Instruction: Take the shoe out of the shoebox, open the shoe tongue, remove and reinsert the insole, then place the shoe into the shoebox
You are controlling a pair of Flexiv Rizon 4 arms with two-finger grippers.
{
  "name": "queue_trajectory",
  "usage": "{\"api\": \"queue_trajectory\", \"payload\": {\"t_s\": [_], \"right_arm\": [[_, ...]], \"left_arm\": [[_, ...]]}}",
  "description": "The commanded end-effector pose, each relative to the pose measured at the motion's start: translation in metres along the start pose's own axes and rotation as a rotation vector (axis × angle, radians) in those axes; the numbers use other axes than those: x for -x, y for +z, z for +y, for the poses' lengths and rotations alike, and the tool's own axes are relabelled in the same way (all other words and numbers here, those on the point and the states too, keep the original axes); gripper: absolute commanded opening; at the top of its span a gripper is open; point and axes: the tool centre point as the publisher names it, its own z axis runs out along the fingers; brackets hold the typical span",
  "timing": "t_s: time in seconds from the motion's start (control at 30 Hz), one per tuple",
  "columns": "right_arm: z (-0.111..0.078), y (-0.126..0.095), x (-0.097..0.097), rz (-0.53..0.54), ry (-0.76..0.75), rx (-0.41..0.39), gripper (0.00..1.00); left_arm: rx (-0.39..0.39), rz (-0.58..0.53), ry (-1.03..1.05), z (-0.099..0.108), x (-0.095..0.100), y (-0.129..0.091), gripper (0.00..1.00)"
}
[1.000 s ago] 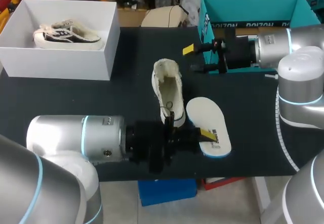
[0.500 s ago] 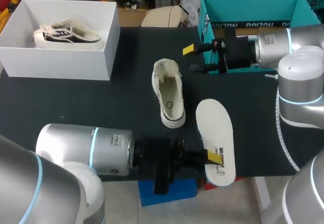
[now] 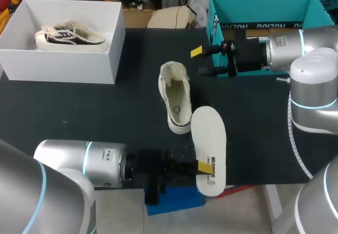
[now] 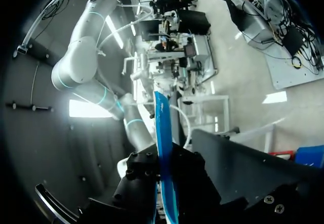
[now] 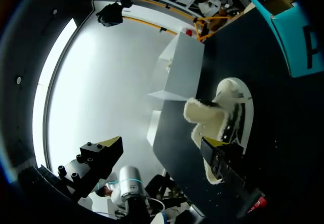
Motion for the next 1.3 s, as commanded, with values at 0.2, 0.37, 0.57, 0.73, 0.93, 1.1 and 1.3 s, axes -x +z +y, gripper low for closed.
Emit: {"api": "queue_trajectory", "payload": {"t_s": [0.2,0.37,0.57,0.73,0.93,1.1,1.3], "right_arm": [[-0.001,0.002,0.000,0.000,0.000,0.004,1.00],[-0.001,0.002,0.000,0.000,0.000,0.004,1.00],[-0.001,0.002,0.000,0.000,0.000,0.004,1.00],[-0.001,0.002,0.000,0.000,0.000,0.004,1.00],[-0.001,0.002,0.000,0.000,0.000,0.004,1.00],[-0.001,0.002,0.000,0.000,0.000,0.004,1.00],[-0.001,0.002,0.000,0.000,0.000,0.004,1.00]], "left_arm": [[0.016,0.026,0.036,0.018,0.006,-0.042,0.00],[0.021,0.026,0.057,0.036,0.004,-0.053,0.00],[0.027,0.008,0.072,0.059,-0.003,-0.061,0.00],[0.043,0.009,0.065,0.084,-0.012,-0.065,0.00],[0.036,0.007,0.076,0.114,-0.018,-0.068,0.00],[0.035,0.014,0.081,0.141,-0.020,-0.069,0.00],[0.038,0.018,0.093,0.171,-0.019,-0.071,0.00]]}}
